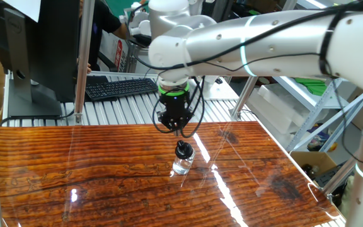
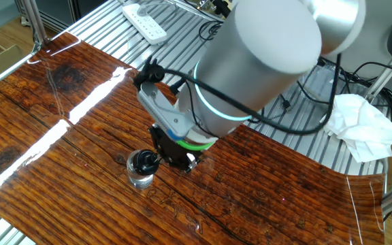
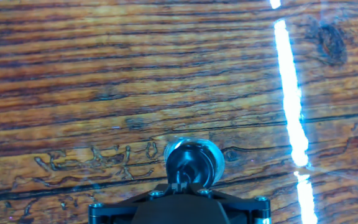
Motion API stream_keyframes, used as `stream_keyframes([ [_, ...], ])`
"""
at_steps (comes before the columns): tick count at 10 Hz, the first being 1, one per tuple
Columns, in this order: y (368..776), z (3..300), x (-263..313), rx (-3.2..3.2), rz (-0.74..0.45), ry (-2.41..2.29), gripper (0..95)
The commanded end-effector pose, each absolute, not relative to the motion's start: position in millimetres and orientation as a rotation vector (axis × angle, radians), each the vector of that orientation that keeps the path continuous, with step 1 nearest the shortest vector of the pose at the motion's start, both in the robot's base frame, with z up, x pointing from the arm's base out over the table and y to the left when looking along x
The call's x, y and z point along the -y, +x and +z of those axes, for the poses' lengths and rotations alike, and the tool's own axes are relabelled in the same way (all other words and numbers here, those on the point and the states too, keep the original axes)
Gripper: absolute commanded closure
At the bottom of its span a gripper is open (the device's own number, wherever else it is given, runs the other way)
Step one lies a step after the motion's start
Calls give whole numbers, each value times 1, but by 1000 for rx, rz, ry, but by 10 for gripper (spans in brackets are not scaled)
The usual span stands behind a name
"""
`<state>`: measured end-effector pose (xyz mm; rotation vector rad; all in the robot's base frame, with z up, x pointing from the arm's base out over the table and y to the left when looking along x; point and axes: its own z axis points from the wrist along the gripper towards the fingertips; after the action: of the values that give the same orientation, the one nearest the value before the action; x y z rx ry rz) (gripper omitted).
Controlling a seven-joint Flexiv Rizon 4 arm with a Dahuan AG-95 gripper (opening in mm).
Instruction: Screw the lid onto the jar
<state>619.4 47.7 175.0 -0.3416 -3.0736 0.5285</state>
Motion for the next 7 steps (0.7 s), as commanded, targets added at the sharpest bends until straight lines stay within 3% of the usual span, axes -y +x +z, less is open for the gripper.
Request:
stream_keyframes([
  [1,618,171,-50,3073,575,-376,950],
  [7,621,168,-50,3058,670,-419,950],
])
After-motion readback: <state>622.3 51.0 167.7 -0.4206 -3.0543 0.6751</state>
